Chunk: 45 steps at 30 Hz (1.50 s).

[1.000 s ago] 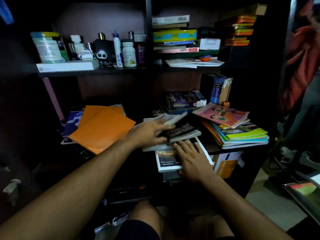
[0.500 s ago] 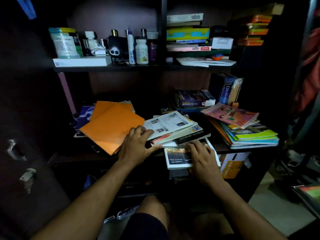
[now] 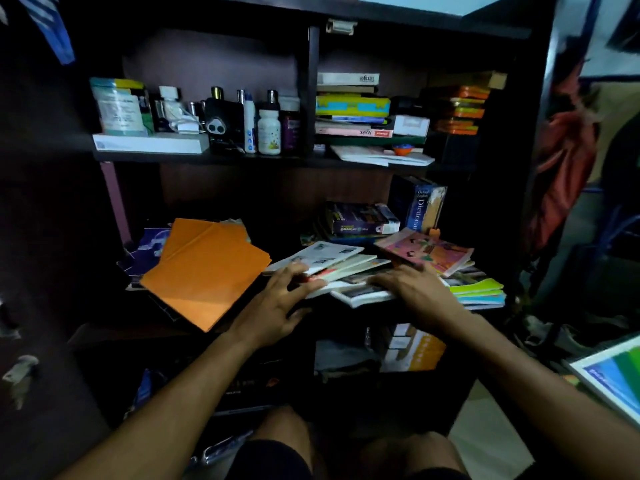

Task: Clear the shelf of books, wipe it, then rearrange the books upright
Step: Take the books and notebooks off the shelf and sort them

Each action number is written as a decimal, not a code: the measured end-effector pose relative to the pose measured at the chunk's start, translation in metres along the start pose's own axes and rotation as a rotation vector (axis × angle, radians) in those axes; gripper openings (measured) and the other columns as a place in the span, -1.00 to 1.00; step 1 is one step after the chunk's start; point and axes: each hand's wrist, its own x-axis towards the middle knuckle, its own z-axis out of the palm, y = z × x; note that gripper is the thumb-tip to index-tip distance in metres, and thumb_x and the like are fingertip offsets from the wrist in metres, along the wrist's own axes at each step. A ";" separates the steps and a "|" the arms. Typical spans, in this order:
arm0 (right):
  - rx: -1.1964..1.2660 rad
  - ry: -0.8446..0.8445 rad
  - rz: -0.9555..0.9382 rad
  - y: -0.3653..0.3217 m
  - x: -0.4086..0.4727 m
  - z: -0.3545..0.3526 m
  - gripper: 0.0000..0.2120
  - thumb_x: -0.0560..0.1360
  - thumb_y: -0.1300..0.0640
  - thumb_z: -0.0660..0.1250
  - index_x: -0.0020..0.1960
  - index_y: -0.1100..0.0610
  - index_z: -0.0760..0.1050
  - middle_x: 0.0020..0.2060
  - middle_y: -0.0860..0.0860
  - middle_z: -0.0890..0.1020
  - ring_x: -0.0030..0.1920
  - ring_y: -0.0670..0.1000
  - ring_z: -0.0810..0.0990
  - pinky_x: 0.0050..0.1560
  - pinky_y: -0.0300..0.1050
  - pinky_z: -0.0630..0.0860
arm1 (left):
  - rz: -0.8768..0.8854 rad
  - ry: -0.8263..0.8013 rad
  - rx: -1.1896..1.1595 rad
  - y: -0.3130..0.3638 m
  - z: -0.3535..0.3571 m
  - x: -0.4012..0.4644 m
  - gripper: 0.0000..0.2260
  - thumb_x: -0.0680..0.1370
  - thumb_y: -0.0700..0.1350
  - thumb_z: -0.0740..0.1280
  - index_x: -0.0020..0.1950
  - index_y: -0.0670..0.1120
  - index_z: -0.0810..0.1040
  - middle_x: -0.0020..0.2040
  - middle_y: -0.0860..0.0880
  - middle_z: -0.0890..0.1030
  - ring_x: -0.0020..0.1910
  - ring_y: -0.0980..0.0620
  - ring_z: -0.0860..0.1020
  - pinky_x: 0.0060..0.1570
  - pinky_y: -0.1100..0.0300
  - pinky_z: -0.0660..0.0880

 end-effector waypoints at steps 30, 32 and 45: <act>0.325 0.342 0.218 0.081 -0.081 -0.146 -0.86 0.58 0.20 0.37 0.05 0.03 0.43 -0.18 -0.08 0.59 -0.16 0.01 0.59 -0.12 0.11 0.54 | -0.130 0.187 -0.667 0.186 -0.023 0.093 -0.56 0.56 0.30 0.26 0.38 0.28 0.21 0.08 0.11 0.63 0.01 0.06 0.64 -0.11 0.04 0.58; 0.365 0.390 0.306 0.089 -0.121 -0.147 -0.85 0.56 0.19 0.42 0.02 0.07 0.45 -0.22 -0.07 0.57 -0.20 -0.12 0.55 -0.16 0.03 0.52 | -0.042 0.090 -0.625 0.214 -0.023 0.096 -0.46 0.54 0.25 0.31 0.42 0.26 0.13 0.08 0.08 0.62 0.01 0.00 0.63 -0.09 0.04 0.58; 1.626 0.840 1.087 0.023 -0.347 -0.103 -0.60 0.52 0.02 0.44 0.30 0.11 0.49 0.15 0.05 0.69 0.07 0.05 0.70 0.13 0.12 0.62 | 0.028 -0.359 -1.188 0.365 -0.028 0.157 -0.68 0.56 -0.28 0.42 0.24 0.00 0.49 0.08 -0.14 0.68 0.01 -0.09 0.66 0.09 -0.12 0.59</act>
